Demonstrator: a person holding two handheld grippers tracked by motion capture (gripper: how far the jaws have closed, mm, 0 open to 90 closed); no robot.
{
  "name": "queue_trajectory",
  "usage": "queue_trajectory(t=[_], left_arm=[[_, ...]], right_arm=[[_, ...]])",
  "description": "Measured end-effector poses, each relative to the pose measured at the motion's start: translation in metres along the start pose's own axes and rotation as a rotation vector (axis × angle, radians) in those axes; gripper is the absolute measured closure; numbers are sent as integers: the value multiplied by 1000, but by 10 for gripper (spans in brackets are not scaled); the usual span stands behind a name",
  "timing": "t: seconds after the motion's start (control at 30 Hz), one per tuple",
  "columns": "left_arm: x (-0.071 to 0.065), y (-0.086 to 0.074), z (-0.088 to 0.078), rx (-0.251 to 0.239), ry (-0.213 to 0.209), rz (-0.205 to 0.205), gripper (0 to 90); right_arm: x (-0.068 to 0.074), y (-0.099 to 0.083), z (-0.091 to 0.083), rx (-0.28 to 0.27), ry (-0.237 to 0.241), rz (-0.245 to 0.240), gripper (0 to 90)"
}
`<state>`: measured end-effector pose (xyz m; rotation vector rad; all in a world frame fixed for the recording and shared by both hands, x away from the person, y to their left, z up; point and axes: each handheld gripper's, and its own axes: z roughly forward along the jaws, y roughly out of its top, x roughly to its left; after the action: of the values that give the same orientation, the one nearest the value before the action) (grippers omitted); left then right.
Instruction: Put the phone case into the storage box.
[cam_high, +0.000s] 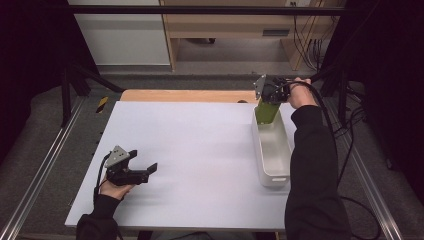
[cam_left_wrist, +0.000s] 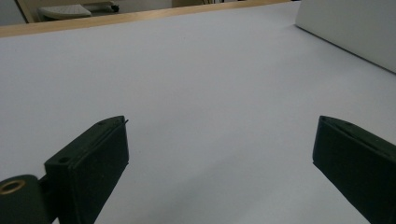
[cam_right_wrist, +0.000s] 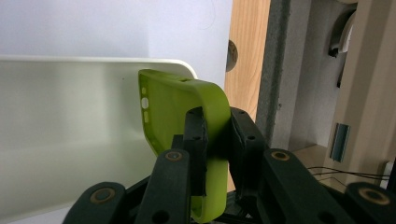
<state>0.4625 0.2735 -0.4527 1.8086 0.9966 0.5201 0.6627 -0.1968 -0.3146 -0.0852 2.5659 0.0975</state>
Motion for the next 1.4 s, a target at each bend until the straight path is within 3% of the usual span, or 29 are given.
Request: queue_trajectory(t=[0.97,1.1,1.4], left_arm=[[1,0,0,5,1,-1,30],[1,0,0,3,2,-2,30],[0,0,0,1,3,-1,30]], right_arm=[[-3,3,15,25,19,18,768],[-4,2,16,37,13,33,690],[-6,1,14,40,-27,93,380]])
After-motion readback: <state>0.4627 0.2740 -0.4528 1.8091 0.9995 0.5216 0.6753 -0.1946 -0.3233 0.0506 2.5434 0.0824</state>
